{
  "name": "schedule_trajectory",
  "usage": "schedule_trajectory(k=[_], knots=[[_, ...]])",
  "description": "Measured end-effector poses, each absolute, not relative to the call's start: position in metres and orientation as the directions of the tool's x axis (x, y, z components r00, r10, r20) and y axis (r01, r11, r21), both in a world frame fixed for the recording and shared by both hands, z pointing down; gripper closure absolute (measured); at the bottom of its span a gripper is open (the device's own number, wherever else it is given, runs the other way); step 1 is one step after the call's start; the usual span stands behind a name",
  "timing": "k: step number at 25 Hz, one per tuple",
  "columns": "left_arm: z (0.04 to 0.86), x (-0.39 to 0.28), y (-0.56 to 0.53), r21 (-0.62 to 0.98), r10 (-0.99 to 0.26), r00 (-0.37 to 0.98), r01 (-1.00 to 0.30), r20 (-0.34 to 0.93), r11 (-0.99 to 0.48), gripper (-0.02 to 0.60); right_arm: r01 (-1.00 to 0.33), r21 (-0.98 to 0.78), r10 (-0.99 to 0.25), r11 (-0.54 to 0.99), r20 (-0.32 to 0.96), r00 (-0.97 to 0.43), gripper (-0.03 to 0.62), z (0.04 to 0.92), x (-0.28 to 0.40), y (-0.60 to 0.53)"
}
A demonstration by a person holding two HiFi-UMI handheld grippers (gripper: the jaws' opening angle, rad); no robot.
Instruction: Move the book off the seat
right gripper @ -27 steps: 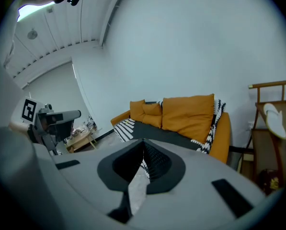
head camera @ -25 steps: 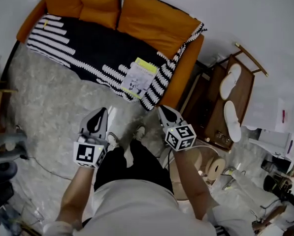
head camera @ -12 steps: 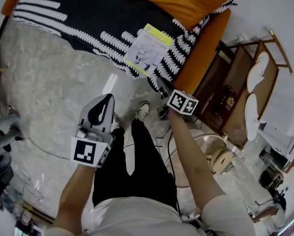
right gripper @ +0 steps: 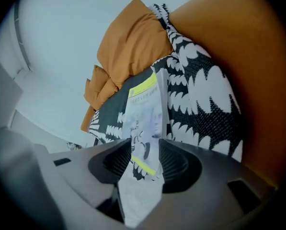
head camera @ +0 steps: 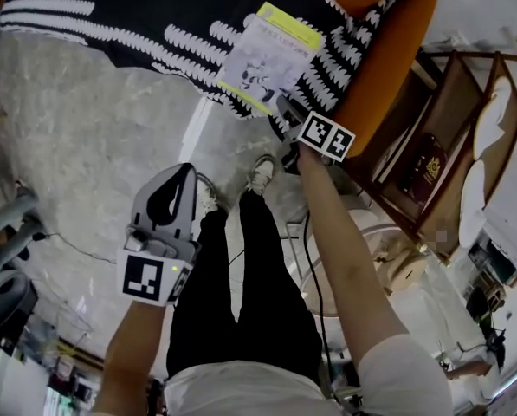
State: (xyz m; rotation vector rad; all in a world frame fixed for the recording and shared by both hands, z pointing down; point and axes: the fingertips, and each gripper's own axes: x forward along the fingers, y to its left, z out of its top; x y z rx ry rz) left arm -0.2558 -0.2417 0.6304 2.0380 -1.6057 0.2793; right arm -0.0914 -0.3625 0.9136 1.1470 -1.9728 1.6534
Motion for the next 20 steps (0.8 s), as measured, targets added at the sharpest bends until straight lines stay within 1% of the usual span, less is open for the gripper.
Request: schedule_trajectory(k=[5,9,11,15,16,17,20], knots=[[0.638,-0.246,-0.25,0.27,-0.82,0.266,-0.952,0.507,-0.141,0.566,-0.761,-0.649,-0.339,-0.004,0.717,-0.61,0.379,0.937,-0.086,-0.374],[0.657,-0.248,-0.249,0.297,-0.803,0.271,-0.947,0.531,-0.123,0.566,-0.755,-0.656,-0.335,-0.016,0.715,-0.614,0.373,0.953,-0.087,-0.38],[0.667,-0.25,-0.248,0.3,-0.798,0.268,-0.947,0.54,-0.115,0.566,-0.734,-0.679,-0.334,-0.019,0.696,-0.636,0.373,0.96,-0.093,-0.383],[0.679,-0.248,-0.249,0.3,-0.788,0.262,-0.948,0.557,-0.104,0.566,-0.673,-0.735,-0.352,-0.079,0.652,-0.671,0.364,0.972,-0.097,-0.392],[0.682,-0.248,-0.249,0.302,-0.784,0.262,-0.948,0.562,-0.1,0.566,-0.669,-0.739,-0.348,-0.078,0.649,-0.676,0.372,0.974,-0.098,-0.393],[0.684,-0.248,-0.249,0.303,-0.781,0.261,-0.948,0.568,-0.096,0.566,-0.665,-0.744,-0.341,-0.068,0.644,-0.685,0.396,0.975,-0.099,-0.393],[0.688,-0.248,-0.249,0.308,-0.773,0.258,-0.947,0.579,-0.085,0.566,-0.624,-0.78,-0.316,-0.058,0.607,-0.729,0.427,0.971,-0.103,-0.394]])
